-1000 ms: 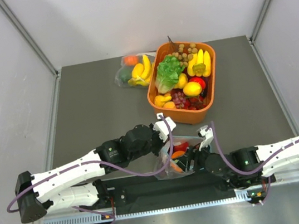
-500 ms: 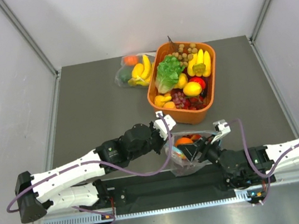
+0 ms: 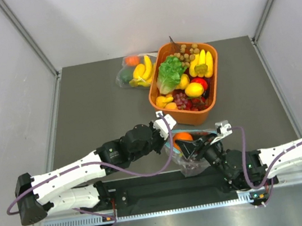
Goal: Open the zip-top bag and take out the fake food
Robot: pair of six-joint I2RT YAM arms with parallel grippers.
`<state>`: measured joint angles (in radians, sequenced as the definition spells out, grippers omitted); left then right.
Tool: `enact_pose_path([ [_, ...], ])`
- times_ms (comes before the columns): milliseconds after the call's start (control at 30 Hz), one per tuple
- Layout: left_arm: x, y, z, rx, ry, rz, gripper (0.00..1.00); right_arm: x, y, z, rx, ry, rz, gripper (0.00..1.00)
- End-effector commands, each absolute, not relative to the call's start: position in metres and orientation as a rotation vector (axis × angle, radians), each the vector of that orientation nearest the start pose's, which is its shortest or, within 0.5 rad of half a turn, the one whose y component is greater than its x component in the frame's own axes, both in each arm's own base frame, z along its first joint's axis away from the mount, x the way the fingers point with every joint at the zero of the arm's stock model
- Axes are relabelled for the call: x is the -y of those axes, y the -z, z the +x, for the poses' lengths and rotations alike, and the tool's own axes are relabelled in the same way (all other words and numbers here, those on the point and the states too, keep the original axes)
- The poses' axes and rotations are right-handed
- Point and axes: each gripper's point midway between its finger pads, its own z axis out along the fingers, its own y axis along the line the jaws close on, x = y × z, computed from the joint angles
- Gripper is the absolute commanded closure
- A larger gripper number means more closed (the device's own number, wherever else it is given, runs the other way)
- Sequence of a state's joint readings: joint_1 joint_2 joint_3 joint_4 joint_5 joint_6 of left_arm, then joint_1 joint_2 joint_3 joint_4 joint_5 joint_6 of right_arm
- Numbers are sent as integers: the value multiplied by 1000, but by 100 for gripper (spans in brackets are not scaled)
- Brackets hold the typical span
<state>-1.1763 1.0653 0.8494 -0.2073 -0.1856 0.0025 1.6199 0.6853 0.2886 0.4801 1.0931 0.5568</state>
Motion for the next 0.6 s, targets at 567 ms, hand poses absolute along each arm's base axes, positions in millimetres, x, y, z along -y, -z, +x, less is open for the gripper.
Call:
enact_pose_path([
  [567,279,-200,185,-1828,375,993,96,-224,-336,141,-1212,-1091,252,79],
])
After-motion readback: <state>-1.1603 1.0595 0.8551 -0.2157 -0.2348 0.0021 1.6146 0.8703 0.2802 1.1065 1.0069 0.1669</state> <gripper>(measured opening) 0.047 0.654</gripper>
